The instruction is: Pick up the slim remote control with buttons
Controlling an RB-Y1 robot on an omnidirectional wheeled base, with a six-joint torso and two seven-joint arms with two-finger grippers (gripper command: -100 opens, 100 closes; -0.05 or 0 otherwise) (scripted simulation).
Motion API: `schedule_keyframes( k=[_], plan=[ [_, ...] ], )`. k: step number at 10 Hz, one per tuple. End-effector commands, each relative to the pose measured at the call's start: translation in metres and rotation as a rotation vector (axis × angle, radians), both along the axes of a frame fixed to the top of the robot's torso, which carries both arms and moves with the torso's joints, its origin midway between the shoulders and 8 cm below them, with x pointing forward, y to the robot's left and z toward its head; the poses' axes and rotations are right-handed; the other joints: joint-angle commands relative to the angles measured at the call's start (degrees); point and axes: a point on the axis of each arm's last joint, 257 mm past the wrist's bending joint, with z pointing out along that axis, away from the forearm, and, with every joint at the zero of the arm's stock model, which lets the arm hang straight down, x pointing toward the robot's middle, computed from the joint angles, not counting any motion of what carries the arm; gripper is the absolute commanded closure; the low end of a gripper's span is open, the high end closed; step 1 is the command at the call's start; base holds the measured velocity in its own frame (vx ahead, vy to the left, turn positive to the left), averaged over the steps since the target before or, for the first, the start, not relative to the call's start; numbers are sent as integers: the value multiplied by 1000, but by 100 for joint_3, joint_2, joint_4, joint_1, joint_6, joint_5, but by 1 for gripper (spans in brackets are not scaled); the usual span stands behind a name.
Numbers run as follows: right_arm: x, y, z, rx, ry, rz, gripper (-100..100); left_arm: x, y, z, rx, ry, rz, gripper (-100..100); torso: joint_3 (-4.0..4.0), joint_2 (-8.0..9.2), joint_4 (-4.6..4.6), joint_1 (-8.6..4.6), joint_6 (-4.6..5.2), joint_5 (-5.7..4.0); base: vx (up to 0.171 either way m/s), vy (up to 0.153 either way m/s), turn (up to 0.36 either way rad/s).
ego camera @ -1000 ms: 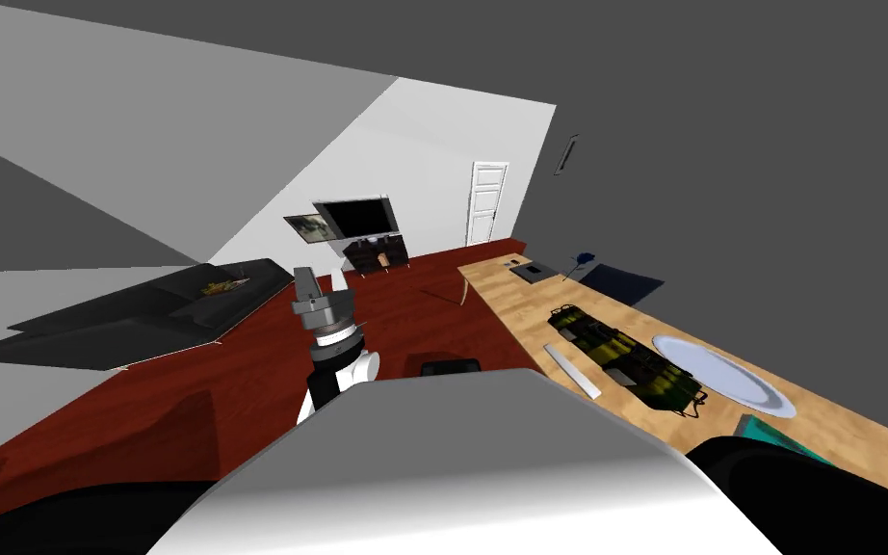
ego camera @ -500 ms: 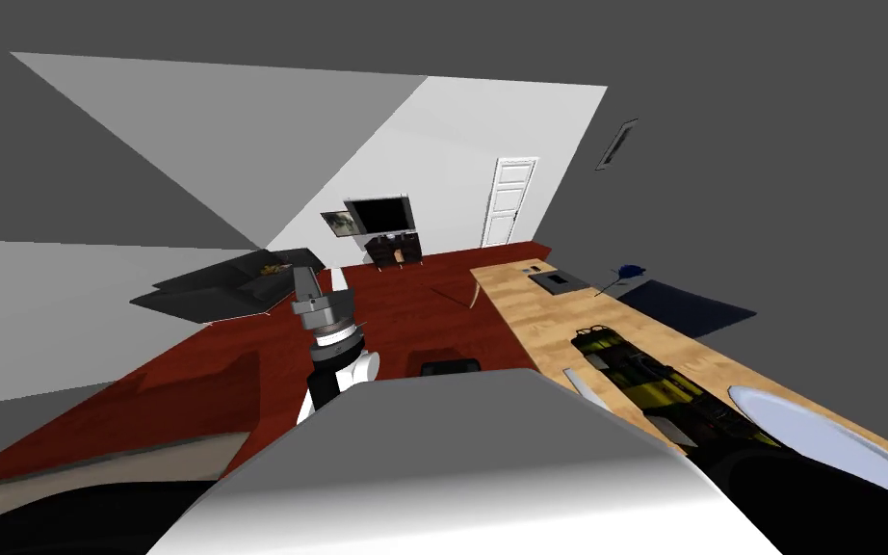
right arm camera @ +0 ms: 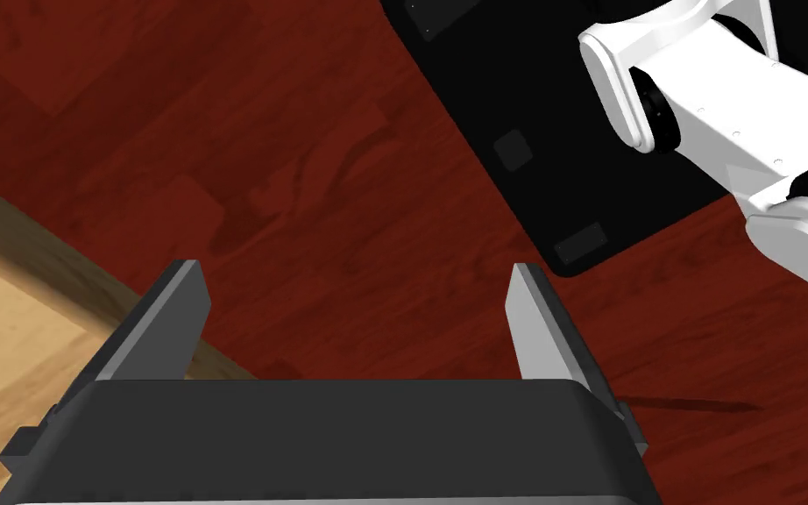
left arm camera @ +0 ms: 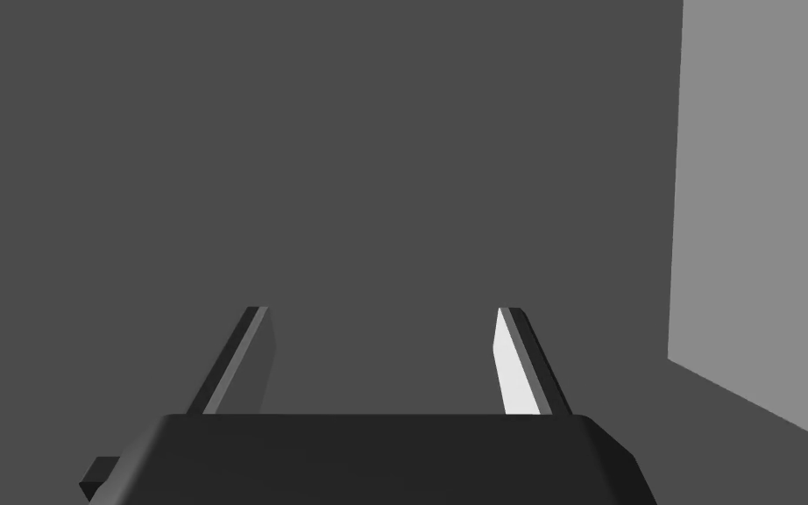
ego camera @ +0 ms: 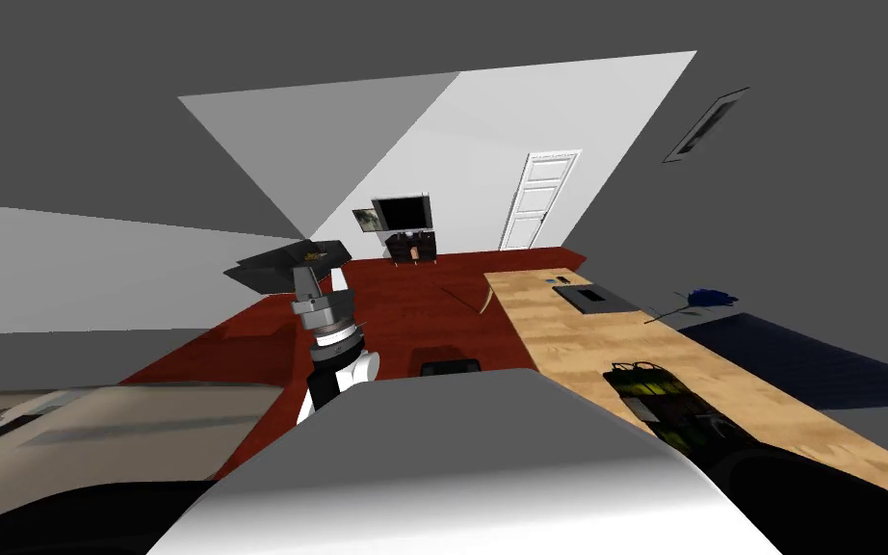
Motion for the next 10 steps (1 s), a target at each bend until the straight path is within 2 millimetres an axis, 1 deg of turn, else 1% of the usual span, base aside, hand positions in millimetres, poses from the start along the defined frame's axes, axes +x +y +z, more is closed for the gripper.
schedule_keyframes(
  k=[1, 2, 4, 6, 8, 9, 10],
  plan=[
    [-14, -22, 3, -16, 37, 64, -100, 0, 0, 0, 0, 0, 0, 0, 0, 0, 0, 0, 0, 0, 77, -83, 335],
    [-14, -22, 3, -16, 37, 64, -100, 0, 0, 0, 0, 0, 0, 0, -5, -9, -2, -12, 1, -3, 60, -62, 229],
    [-22, -49, 7, -35, 65, 139, -100, 0, 0, 0, 0, 0, 0, 0, -5, -9, -2, 0, 1, -1, 67, -56, 403],
    [-19, -73, 7, -51, 71, 202, -100, 0, 0, 0, 0, 0, 0, 0, -10, -17, -3, -19, -1, -5, 75, -113, 415],
    [-7, -90, 2, -63, 59, 250, -100, 0, 0, 0, 0, 0, 0, 0, -11, -19, -3, -17, 5, -6, 57, -95, 252],
    [9, -99, -4, -68, 36, 281, -100, 0, 0, 0, 0, 0, 0, 0, -8, -14, -2, -9, 5, -5, 61, -92, 340],
    [23, -101, -11, -69, 12, 292, -100, 0, 0, 0, 0, 0, 0, 0, -10, -18, -3, -10, 3, -5, 52, -82, 212]
  ],
)
